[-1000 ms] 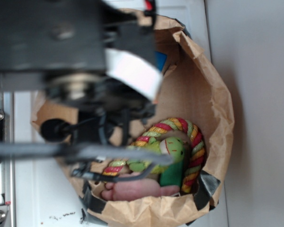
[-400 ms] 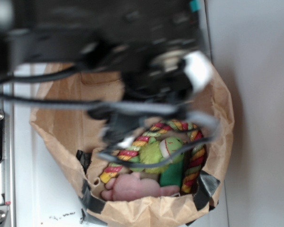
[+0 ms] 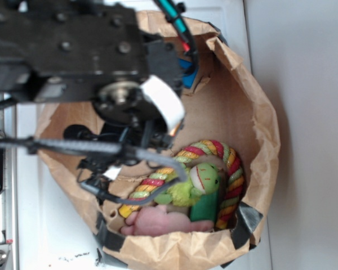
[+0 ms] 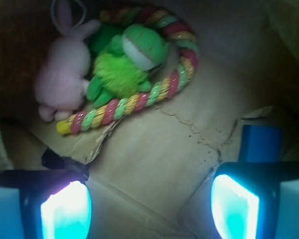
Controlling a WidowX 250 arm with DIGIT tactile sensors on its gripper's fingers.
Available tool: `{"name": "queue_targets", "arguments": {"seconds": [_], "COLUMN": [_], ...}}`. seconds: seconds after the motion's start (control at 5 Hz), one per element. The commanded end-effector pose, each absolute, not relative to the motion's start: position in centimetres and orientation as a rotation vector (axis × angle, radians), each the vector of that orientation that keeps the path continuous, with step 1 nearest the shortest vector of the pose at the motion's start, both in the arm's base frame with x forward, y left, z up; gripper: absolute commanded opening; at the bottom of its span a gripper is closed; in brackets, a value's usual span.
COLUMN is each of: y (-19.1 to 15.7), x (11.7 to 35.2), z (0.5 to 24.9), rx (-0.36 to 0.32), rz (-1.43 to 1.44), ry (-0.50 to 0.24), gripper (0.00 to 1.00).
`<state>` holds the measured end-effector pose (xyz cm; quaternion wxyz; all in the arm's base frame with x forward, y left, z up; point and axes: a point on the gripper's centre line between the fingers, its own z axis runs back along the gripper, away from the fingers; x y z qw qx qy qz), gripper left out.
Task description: Grab the blue block.
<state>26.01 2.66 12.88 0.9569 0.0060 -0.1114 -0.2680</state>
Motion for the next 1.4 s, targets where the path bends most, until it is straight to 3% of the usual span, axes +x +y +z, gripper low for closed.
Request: {"name": "queue_targets", "arguments": {"seconds": [0.0, 0.8, 1.2], "y": [2.8, 2.8, 5.1], "x": [27.0, 27.0, 30.8], "z": [14.3, 14.3, 13.1], "rx": [0.057, 0.057, 0.058], "rz": [-0.533, -0.533, -0.516], "ry": [-0.271, -0.271, -0.255], "gripper": [1.0, 1.0, 1.0]}}
